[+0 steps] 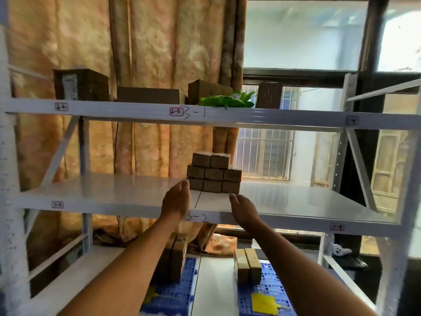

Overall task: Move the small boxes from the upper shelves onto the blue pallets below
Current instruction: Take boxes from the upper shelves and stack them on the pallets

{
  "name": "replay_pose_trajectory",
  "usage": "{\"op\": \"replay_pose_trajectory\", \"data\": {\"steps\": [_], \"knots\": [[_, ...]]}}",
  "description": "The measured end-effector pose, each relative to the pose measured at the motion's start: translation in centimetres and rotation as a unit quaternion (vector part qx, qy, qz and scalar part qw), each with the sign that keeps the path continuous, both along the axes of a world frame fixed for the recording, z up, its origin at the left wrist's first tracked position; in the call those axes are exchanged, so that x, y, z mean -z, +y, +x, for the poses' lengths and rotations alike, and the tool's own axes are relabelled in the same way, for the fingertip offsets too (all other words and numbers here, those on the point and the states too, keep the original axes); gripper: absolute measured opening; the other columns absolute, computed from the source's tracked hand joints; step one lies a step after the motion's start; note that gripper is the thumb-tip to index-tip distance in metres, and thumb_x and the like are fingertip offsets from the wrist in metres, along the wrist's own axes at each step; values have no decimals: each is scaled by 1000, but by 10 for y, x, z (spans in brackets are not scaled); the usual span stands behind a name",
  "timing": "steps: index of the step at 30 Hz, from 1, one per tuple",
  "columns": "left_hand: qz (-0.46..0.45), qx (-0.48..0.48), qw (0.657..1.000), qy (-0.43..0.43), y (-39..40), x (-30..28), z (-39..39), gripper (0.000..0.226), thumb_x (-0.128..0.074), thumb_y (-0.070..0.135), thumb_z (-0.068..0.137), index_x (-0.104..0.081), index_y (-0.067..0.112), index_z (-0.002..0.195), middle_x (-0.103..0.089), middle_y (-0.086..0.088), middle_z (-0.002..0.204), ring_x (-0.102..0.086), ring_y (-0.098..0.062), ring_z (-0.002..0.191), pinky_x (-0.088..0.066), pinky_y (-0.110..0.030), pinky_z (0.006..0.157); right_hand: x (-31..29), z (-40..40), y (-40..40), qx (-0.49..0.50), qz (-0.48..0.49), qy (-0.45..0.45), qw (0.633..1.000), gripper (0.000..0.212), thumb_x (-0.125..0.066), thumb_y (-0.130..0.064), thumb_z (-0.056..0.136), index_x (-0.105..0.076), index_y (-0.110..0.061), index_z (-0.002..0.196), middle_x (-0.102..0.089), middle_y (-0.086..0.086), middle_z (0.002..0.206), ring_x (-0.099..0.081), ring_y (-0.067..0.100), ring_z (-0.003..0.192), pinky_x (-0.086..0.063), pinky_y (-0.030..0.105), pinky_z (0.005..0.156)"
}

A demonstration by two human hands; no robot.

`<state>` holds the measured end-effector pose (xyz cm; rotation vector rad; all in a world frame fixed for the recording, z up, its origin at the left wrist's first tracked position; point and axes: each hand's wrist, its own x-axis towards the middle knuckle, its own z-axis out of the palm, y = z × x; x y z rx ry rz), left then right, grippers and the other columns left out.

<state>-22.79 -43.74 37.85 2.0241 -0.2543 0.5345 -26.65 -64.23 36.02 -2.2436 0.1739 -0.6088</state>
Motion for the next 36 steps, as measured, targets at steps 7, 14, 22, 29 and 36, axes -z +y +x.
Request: {"op": "replay_pose_trajectory", "data": {"steps": [7,14,22,29,36], "knots": [[-21,-28,999,8,-33,-40,118,62,-20,59,103,-57,23,137,-67,-13,123,-61,-32,109,-49,-41,88,-59,117,-19,82,-32,-102,991,45,-39,-45,106,-67,-14,121,-73,9,117,-68,28,104,-54,38,85],[9,-82,996,45,-56,-81,221,71,-33,68,96,-40,26,153,-61,-12,137,-59,-39,117,-49,-46,95,-99,222,-42,186,-111,-21,976,69,-27,-64,100,-65,-14,126,-68,9,129,-52,32,129,-34,52,105],[78,-112,989,64,-73,-74,253,73,-35,80,81,-73,27,114,-69,-2,113,-61,-31,109,-43,-44,97,-98,252,-62,153,-43,-53,986,65,-35,-70,94,-72,-18,102,-74,5,98,-67,29,96,-44,49,102],[-133,54,990,-5,-70,-82,214,33,-69,35,82,-72,21,112,-75,7,102,-68,-8,89,-46,-24,65,-109,221,-59,34,92,-204,974,31,-57,-50,87,-69,-33,110,-67,-21,83,-67,2,78,-43,18,55],[-176,111,978,-4,-33,-50,148,30,-75,32,83,-68,23,111,-73,10,103,-68,-12,99,-53,-27,79,-86,146,-32,-4,133,-209,969,48,-64,-48,87,-57,-26,130,-73,-3,115,-74,17,93,-65,39,77]]}}
